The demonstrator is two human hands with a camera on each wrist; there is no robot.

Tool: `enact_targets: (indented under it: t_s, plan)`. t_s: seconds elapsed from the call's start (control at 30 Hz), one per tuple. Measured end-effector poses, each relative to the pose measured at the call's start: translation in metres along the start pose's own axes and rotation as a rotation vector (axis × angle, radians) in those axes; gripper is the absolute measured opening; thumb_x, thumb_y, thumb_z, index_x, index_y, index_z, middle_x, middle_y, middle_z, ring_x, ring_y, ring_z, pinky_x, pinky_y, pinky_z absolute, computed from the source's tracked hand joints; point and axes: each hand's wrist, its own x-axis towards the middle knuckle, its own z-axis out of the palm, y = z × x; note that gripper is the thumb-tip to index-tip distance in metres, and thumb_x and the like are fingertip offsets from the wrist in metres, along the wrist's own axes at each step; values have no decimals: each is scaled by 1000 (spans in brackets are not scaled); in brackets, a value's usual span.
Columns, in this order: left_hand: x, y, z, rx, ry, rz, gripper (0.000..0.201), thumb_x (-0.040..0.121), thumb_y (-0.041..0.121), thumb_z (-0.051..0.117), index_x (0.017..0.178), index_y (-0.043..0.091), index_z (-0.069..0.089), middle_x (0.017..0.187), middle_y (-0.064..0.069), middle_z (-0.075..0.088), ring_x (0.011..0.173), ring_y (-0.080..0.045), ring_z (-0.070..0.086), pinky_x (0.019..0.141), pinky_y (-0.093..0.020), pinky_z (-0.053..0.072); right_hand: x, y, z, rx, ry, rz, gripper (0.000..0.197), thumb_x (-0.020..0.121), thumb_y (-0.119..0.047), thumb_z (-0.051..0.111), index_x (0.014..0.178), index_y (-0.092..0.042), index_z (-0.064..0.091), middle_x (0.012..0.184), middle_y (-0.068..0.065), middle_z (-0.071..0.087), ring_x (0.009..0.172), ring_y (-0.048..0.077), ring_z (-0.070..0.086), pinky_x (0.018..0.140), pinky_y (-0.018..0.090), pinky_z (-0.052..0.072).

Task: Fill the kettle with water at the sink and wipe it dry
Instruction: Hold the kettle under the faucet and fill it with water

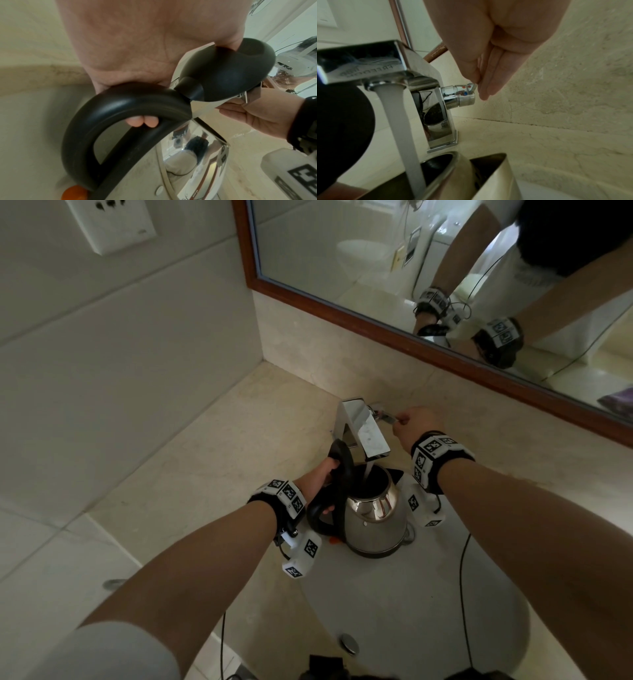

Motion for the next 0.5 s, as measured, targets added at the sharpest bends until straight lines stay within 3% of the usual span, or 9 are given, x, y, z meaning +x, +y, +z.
enact_targets:
  t_s: [0.5]
  plan:
    - [-1,1,0,14,14,7,67,66,64,42,95,8,61,81,-13,65,65,-28,61,63,-29,48,2,1,1,43,11,33,27,91,-15,54,113,-8,69,108,14,70,99,31,64,89,38,54]
